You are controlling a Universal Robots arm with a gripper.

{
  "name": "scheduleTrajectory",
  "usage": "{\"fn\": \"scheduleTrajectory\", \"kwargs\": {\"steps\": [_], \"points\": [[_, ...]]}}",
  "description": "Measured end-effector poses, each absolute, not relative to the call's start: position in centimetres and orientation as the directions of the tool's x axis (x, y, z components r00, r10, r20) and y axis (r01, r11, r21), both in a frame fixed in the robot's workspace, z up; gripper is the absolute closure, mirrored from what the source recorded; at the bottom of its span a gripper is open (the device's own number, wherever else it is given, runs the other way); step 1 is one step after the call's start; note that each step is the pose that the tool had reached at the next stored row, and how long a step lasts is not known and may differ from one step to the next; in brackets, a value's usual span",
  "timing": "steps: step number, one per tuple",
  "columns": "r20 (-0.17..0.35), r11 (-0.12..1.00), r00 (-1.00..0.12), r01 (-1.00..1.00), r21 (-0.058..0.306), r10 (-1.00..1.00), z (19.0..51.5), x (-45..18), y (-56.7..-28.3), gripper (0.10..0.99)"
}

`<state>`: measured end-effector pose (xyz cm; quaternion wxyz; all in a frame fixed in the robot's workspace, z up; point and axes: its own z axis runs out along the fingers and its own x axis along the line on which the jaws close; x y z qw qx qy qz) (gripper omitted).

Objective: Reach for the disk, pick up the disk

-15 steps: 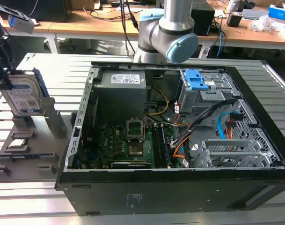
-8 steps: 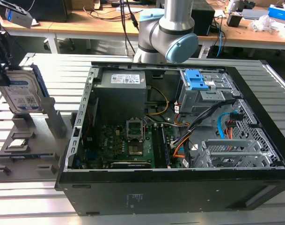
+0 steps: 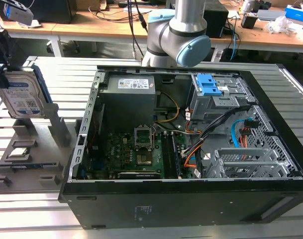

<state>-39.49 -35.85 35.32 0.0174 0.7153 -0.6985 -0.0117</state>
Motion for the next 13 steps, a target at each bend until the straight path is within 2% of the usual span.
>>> {"fn": "scheduleTrajectory", "kwargs": {"steps": [13], "points": [[0.007, -0.024, 0.024, -0.999, 0.043, -1.0, 37.3, -39.4, -35.9, 0.718]]}}
